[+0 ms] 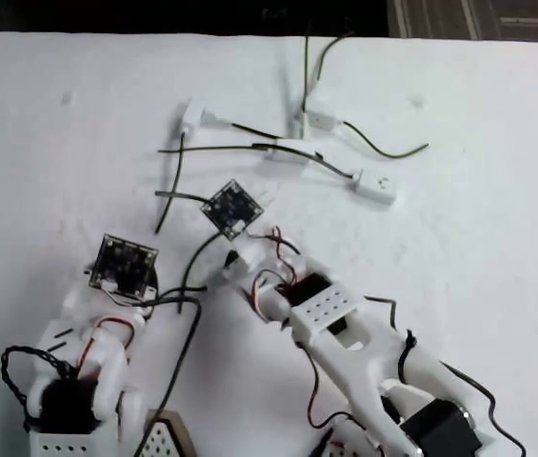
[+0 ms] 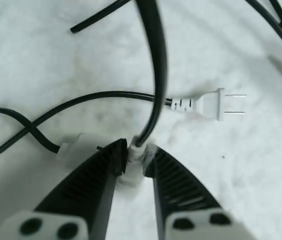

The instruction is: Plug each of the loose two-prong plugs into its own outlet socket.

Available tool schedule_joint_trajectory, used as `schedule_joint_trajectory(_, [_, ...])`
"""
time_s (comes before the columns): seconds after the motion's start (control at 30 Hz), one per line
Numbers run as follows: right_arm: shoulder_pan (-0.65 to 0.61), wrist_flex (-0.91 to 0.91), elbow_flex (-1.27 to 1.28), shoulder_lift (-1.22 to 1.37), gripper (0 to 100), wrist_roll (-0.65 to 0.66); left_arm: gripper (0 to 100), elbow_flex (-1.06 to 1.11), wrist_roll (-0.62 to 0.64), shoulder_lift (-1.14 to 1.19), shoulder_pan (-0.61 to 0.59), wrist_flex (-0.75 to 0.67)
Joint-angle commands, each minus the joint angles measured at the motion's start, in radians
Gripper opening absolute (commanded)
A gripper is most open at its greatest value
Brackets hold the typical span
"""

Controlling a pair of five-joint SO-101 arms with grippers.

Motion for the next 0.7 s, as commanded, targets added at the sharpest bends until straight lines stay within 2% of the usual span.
schedule_joint_trajectory(0.0, [-0.002, 0.007, 0.003, -0.028, 1.7, 0.012, 13, -0.005, -0.002, -0.002, -0.004, -0.021])
schedule_joint_trajectory(0.33, [0.008, 0.053, -0.126, -0.268, 1.7, 0.012, 13, -0.005, -0.002, -0.002, -0.004, -0.021])
schedule_joint_trajectory(0.5, [0.008, 0.054, -0.295, -0.176, 1.7, 0.015, 13, -0.003, 0.0, -0.002, -0.004, -0.021])
schedule_joint_trajectory(0.67, [0.01, 0.059, -0.534, 0.065, 1.7, 0.018, 13, -0.003, 0.0, -0.002, -0.004, -0.021])
